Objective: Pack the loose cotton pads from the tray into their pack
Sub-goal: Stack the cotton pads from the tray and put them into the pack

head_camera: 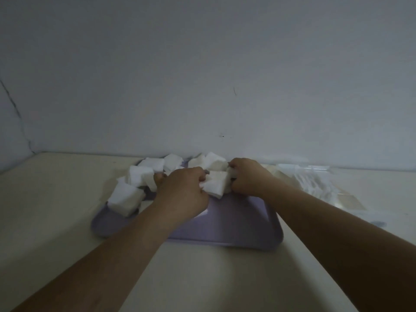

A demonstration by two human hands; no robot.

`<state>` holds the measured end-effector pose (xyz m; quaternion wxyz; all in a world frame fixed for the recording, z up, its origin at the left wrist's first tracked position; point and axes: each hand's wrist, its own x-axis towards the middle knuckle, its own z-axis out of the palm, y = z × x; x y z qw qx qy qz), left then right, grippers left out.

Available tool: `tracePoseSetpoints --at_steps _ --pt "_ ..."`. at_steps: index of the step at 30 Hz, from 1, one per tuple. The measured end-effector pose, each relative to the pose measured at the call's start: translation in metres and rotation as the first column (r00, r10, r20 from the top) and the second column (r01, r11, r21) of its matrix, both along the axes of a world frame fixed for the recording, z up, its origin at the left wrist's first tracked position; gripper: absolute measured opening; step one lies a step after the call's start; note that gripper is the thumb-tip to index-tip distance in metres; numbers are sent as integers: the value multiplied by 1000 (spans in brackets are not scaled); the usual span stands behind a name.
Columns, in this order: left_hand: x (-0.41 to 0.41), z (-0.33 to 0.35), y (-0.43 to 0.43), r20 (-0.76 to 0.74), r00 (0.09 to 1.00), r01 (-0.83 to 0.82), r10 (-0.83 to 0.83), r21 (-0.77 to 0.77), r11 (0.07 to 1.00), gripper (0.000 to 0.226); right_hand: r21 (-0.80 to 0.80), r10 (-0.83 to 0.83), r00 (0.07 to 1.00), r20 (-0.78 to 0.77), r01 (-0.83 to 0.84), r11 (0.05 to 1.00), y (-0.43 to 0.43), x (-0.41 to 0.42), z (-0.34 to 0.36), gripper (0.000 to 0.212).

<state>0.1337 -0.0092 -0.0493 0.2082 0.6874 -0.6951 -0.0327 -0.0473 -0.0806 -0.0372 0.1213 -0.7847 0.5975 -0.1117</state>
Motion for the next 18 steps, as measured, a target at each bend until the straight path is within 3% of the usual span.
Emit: tracePoseSetpoints --at_steps 4,6,10,12,15,18 --pt "3 1 -3 -25 1000 -17 15 -59 998 12 34 57 991 -120 -53 998 -17 -2 1 46" --pt "4 3 -5 -83 997 -5 -11 -192 981 7 50 66 985 -159 -59 997 -21 -3 -1 45" --pt "2 11 3 -271 928 113 -257 -454 884 2 -63 -14 998 -54 11 998 -18 -10 -8 28" --pt "-5 16 15 -384 846 183 -369 -441 879 11 -118 -47 997 58 53 992 -13 -16 -10 26" --pt "-14 9 26 -523 748 249 -408 -349 903 16 -191 -76 934 349 150 970 7 -25 -6 37" --pt "-20 1 33 -737 588 278 -334 -203 939 16 26 -131 674 727 163 986 41 -35 -3 43"
